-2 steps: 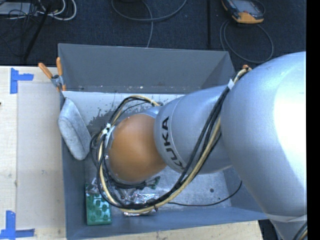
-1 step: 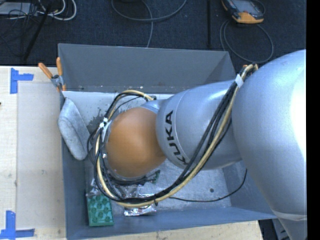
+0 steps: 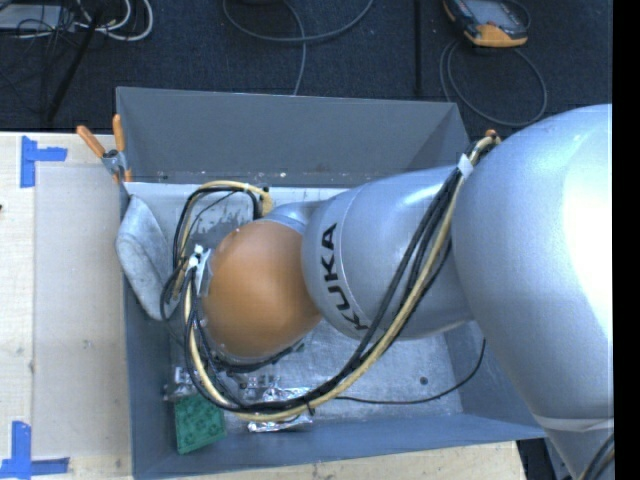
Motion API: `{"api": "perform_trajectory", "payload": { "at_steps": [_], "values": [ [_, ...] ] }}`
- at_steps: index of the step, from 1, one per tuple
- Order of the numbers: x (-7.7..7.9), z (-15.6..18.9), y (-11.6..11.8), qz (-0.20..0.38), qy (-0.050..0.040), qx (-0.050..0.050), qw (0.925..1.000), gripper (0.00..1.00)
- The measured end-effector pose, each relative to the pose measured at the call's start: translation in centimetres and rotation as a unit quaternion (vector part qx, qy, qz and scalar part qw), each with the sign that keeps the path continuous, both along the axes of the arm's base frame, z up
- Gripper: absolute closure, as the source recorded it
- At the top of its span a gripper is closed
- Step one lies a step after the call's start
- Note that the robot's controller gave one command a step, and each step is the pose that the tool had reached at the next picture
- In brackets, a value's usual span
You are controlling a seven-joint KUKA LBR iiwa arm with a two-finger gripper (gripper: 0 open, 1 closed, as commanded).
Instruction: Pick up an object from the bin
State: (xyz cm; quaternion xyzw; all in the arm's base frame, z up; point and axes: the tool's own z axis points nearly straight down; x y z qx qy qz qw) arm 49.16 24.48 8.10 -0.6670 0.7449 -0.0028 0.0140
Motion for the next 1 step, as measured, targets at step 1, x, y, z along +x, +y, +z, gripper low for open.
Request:
{"api": "perform_trajectory", "payload": {
  "at_steps": [1],
  "values": [
    [0.58, -0.10, 0.29, 0.089, -0.0055, 0.000, 0.9960, 0.00]
  ]
}}
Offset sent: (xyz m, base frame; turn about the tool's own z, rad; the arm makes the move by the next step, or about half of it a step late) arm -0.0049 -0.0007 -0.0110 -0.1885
